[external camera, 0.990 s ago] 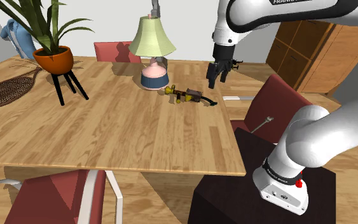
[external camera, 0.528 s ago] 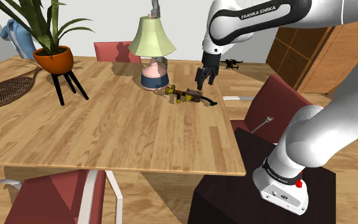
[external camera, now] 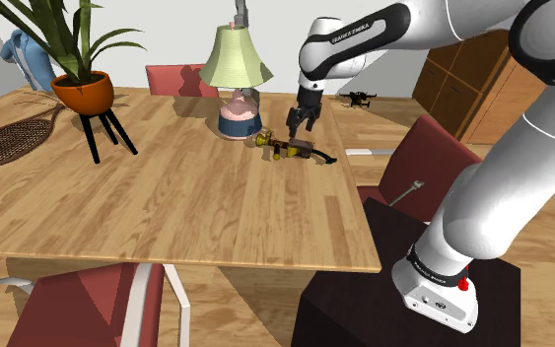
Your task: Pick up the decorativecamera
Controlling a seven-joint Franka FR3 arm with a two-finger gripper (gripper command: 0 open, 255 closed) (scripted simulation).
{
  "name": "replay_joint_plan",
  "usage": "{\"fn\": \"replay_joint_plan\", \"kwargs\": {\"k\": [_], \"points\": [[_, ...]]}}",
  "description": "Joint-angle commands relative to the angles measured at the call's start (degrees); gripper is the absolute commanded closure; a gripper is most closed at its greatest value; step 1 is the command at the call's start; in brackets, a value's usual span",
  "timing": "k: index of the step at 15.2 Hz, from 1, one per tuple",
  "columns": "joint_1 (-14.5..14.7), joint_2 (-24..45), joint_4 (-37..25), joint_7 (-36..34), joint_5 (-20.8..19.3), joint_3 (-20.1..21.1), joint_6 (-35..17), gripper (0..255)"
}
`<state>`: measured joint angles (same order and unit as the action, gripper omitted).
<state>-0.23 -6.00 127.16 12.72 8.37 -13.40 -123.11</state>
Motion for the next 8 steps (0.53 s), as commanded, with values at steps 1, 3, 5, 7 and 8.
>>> {"fn": "replay_joint_plan", "kwargs": {"k": [1,3,5,7,8], "points": [[-0.06,4.25,-2.65,1.94,2.01,-0.58,-2.15,0],[-0.36,8.29,-5.54,3.9,4.11,-0.98,-3.65,0],[-0.41,9.03,-4.8,4.38,4.57,-0.89,-5.06,0],[-0.42,9.82,-4.11,4.89,5.08,-0.84,-6.45,0],[-0.43,10.22,-3.79,5.16,5.35,-0.81,-7.15,0]]}}
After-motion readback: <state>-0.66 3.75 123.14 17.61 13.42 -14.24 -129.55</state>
